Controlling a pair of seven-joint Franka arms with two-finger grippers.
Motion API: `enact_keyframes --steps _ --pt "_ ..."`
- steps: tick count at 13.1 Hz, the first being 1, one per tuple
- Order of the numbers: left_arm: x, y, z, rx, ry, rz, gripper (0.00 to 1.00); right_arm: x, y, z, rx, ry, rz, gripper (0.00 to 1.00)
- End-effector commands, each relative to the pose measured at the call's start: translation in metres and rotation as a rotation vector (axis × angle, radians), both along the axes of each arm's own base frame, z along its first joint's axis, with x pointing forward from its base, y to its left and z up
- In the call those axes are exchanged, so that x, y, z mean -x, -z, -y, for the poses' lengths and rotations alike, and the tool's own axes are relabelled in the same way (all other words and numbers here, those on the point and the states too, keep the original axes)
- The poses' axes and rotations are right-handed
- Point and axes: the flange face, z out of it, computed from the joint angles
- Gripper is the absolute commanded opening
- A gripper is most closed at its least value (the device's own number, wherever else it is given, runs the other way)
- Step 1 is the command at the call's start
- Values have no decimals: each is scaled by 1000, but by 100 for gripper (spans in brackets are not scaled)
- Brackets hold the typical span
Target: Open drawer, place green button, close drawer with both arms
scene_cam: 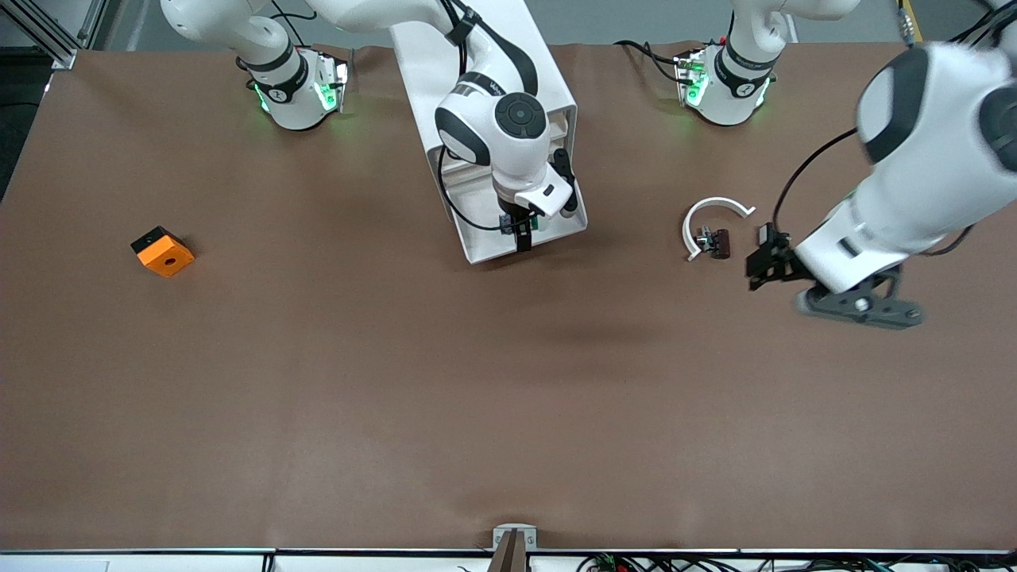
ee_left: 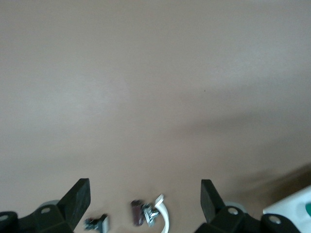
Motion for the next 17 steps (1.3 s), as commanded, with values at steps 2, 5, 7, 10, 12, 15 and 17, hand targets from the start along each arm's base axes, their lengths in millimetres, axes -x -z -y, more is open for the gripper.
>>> enact_keyframes --steps 2,5,7,10,12,15,17 --pt "15 83 53 29 -85 12 100 -40 -50 23 22 70 -33 100" --pt "17 147 92 37 -104 -14 100 -79 -74 66 10 151 -24 100" --pt "27 181 131 59 -140 -47 100 -102 -100 109 32 223 -41 100" --pt "52 215 203 75 -249 -64 100 -141 -140 206 72 367 -79 100" --pt "66 238 222 56 -235 -94 100 -161 -154 262 87 455 -100 100" --pt "98 261 250 26 -197 -136 100 -180 -172 335 103 571 -105 100" --pt "117 267 267 9 -216 -155 95 -186 -174 383 128 647 -150 100"
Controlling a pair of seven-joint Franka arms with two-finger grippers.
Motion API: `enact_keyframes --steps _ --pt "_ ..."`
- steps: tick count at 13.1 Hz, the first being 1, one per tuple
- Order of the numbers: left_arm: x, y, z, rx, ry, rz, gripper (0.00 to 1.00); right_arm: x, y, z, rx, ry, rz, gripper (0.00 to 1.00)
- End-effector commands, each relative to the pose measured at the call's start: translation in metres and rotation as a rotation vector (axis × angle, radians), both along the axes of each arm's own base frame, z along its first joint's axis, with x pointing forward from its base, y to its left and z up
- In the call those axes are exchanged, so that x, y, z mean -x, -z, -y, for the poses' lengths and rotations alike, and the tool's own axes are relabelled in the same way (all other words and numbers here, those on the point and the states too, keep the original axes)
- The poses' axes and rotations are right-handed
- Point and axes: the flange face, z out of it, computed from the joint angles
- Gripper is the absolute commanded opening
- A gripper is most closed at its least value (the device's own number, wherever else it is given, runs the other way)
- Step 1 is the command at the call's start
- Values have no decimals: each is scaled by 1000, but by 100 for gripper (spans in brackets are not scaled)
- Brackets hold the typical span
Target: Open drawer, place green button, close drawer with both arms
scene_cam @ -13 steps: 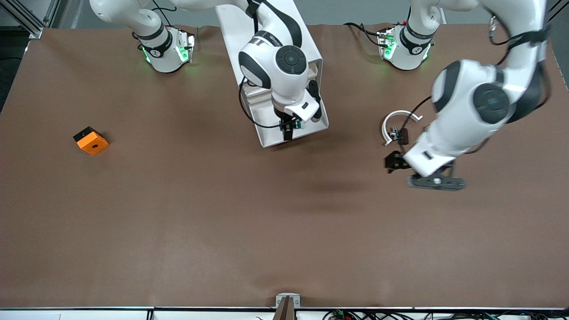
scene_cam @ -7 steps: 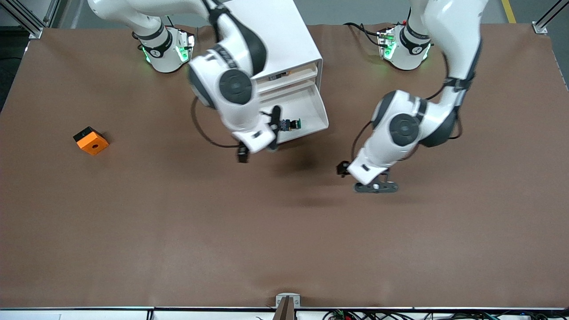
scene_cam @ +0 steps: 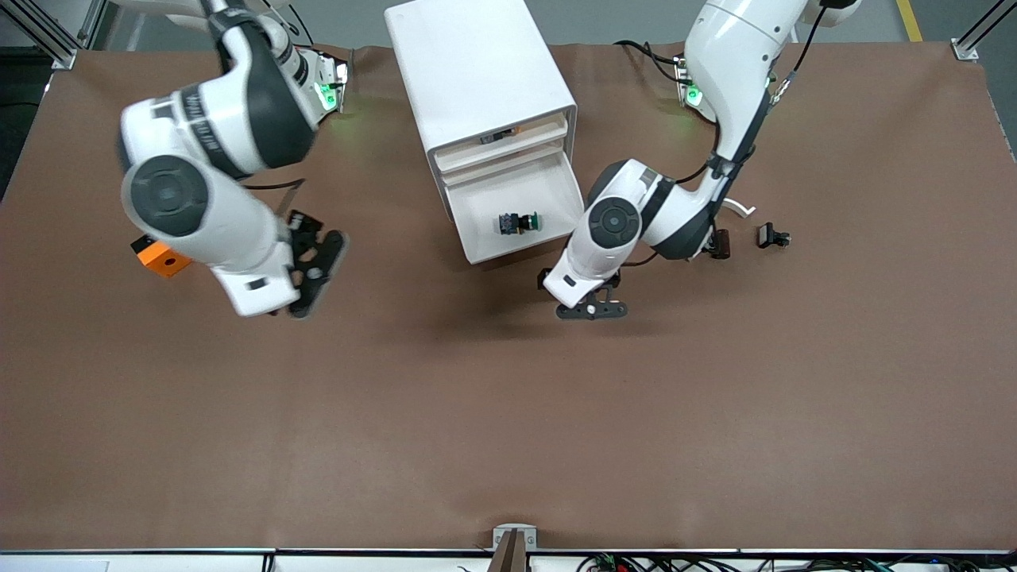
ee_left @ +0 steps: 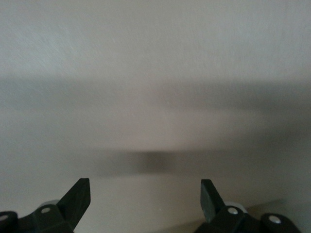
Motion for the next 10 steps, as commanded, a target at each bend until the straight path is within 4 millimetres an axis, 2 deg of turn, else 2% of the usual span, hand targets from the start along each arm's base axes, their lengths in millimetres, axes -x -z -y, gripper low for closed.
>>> enact_keyframes --steps 1,2,5,7,8,9,10 --pt "22 2 19 -13 -41 -25 90 -2 -14 50 10 77 -27 100" --pt "30 3 27 -18 -56 -30 90 -5 -33 74 6 116 -11 100" --pt "56 1 53 10 -80 -67 91 -12 -43 131 -12 217 -18 100" --pt "66 0 62 29 -98 -97 91 -15 -59 151 -11 263 15 100" --pt "73 2 66 21 -102 -114 93 -16 -69 166 -7 288 26 100" --pt "80 5 69 16 -112 -131 100 -17 -84 183 -4 344 50 100" --pt "86 7 70 14 -142 -155 100 -17 -92 197 8 447 70 100"
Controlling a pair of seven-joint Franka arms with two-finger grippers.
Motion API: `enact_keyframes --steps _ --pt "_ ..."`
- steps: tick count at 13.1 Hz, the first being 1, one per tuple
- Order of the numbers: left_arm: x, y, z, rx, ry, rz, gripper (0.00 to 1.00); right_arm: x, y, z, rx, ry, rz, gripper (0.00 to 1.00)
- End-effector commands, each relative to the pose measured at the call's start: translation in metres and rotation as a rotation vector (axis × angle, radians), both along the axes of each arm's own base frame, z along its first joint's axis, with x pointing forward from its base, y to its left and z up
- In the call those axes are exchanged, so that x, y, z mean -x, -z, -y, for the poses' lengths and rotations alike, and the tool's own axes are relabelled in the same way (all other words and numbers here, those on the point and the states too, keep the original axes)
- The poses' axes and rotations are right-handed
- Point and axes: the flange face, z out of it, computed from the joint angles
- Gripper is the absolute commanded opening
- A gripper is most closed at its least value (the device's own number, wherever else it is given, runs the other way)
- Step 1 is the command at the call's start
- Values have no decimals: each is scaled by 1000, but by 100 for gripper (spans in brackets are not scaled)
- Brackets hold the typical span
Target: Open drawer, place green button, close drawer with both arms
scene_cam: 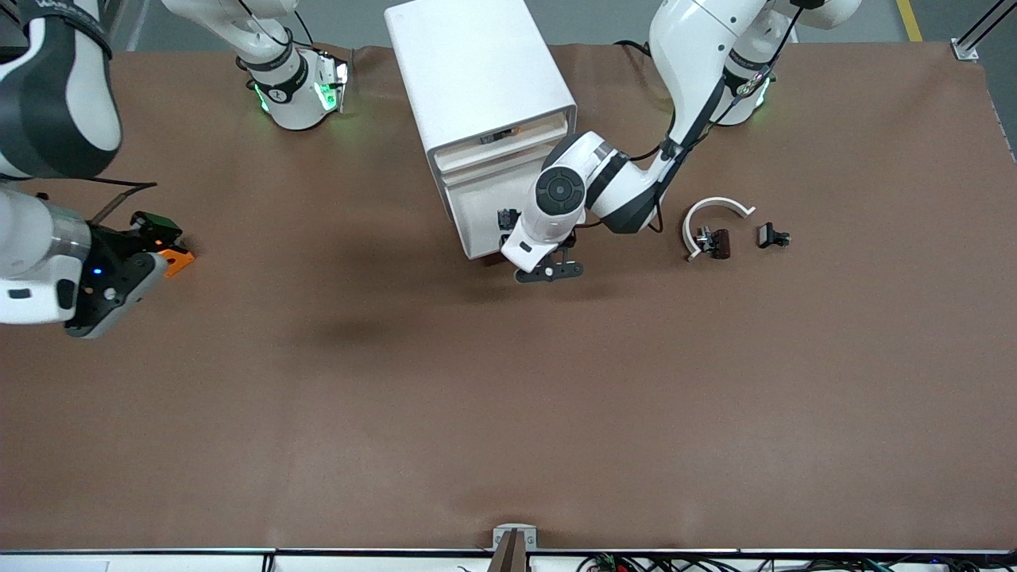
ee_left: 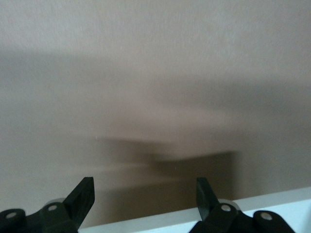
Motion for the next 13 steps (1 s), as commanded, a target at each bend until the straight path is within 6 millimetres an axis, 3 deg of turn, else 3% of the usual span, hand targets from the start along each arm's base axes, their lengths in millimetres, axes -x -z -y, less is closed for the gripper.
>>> enact_keyframes --steps 1,3,4,5,7,10,13 --pt "23 0 9 -5 -40 -71 100 1 -26 24 37 273 33 100" --pt "32 -3 11 -4 -64 -131 100 3 -30 22 77 467 43 100" --pt "40 -3 14 -9 -57 -161 100 7 -38 23 75 478 49 100" --pt "43 -2 15 -14 -62 -180 100 17 -60 25 67 488 84 100" --pt "51 0 17 -10 -114 -255 100 26 -72 36 62 585 98 100" --pt "68 2 30 -3 -91 -281 100 46 -79 33 71 695 132 100" --pt "77 12 36 5 -102 -325 100 84 -74 26 57 787 229 100"
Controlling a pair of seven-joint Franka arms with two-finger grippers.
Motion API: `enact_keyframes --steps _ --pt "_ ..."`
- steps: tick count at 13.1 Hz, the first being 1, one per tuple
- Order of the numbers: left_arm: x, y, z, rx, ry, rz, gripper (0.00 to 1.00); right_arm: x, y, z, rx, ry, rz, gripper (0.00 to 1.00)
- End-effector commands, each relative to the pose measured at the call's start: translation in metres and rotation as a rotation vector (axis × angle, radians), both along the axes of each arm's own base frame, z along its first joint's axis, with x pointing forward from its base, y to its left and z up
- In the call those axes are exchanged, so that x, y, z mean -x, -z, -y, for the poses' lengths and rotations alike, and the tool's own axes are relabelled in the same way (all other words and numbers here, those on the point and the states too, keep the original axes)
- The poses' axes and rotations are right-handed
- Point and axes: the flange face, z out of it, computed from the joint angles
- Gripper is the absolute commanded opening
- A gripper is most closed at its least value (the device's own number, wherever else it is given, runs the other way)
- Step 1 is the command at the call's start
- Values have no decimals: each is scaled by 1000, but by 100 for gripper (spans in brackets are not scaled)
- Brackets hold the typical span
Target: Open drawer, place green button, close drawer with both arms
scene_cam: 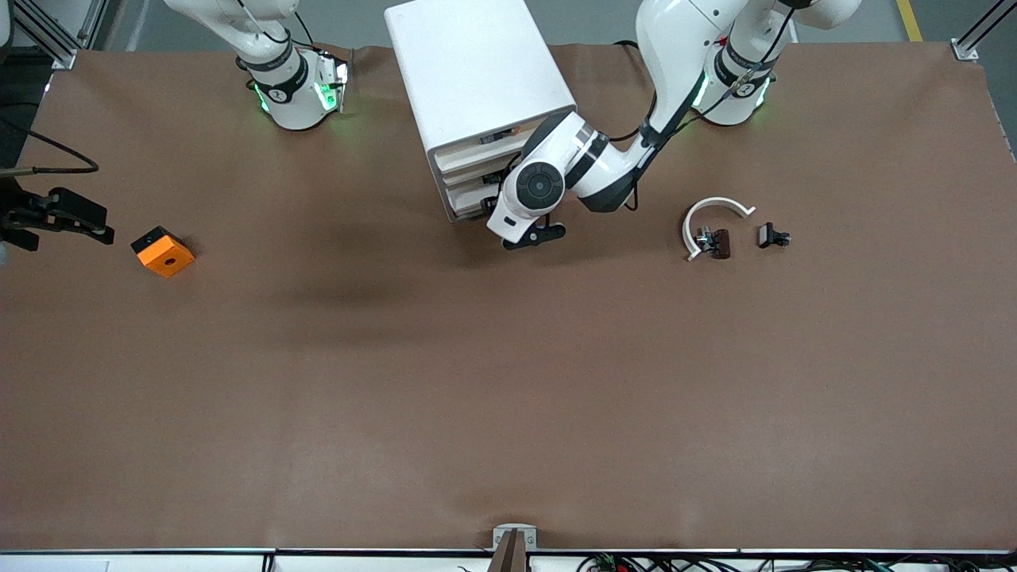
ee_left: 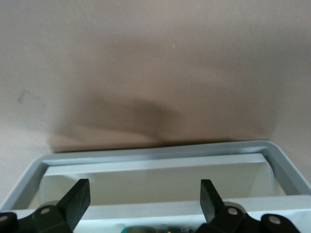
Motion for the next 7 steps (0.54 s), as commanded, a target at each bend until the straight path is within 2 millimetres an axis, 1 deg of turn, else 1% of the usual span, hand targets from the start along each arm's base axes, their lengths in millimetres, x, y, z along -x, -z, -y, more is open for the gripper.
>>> enact_keyframes --steps 1,2,3,5,6,7 --pt "9 5 5 0 -12 -37 100 41 3 -5 1 81 42 100" --pt "8 5 4 1 -16 -40 100 42 -7 -6 4 70 45 100" --pt "8 7 5 7 -29 -52 100 41 -22 -2 10 75 63 100" --pt "5 9 5 26 -77 -90 100 41 -28 5 3 85 60 100" --pt "0 7 3 29 -89 -91 100 40 -27 2 2 82 59 100" --pt "-11 0 2 41 -109 -78 100 40 -27 1 0 82 59 100"
